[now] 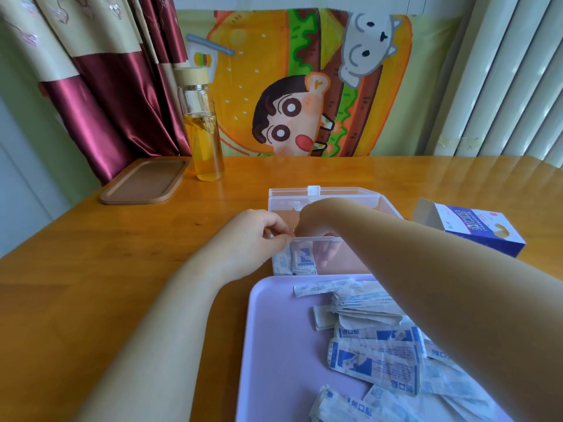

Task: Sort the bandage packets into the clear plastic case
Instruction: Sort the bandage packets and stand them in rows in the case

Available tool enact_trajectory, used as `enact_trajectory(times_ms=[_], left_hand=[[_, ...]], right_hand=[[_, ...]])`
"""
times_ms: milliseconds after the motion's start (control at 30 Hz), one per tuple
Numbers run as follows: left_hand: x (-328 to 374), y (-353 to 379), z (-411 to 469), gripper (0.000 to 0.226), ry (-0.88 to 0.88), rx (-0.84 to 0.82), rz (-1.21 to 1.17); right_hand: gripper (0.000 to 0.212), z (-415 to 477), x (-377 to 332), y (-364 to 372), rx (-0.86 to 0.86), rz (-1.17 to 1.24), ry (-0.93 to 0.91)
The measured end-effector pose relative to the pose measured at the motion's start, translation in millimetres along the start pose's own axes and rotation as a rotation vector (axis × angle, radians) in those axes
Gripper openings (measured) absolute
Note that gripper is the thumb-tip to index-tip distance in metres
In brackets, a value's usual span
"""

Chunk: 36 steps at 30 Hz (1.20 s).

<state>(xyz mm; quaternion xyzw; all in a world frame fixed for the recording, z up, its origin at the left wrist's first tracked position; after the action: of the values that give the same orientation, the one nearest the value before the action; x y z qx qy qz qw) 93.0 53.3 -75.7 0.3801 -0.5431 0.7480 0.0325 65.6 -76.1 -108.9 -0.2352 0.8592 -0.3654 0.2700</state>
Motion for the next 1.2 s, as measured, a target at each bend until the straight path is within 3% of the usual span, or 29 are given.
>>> enact_trajectory(times_ms=[133,233,333,433,667,867,933,1033,1133,1200], left_hand=[[-1,0,0,0.009,0.003,0.005,-0.001],[-1,0,1,0.009,0.014,0.016,0.007],[1,0,1,0.011,0.018,0.035,0.022],[4,-1,-3,0.011,0.028,0.07,0.044],[6,8,-15,0.031,0.039,0.112,0.117],[18,13,-23,0.048,0.037,0.063,0.186],[18,17,-22,0.051,0.01,0.023,0.199],[16,19,-24,0.057,-0.026,0.007,0.231],[18,21,-32,0.06,-0.015,0.033,0.258],[21,23,-41,0.06,0.005,0.046,0.283]], right_hand=[[0.03,-11,-5,-5,0.082,-0.093,-0.126],[0.014,-14,0,-12,0.18,-0.123,-0.142],[0.033,-24,6,-27,0.418,-0.247,-0.226],[0.037,-48,19,-33,0.592,-0.298,-0.327],[0.037,-90,64,-18,0.601,-0.295,-0.443],[0.032,-130,68,-7,0.758,-0.331,-0.627],[0.02,-148,64,3,0.74,-0.304,-0.711],[0.014,-164,62,27,0.558,-0.358,-0.737],[0.022,-164,69,59,0.396,-0.514,-0.678],[0.035,-162,75,73,0.423,-0.649,-0.618]])
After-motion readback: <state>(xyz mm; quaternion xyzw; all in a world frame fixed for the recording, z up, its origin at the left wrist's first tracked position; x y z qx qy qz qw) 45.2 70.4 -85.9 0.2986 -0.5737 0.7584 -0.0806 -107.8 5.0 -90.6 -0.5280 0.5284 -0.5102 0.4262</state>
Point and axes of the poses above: each hand's wrist, its own z-axis towards the middle knuckle, its own y-axis out of the palm, x = y × z, the point moved 6 cm from there along z, towards the middle knuckle, and after that the axes turned 2 degrees about -y, right-handed, at the moved point
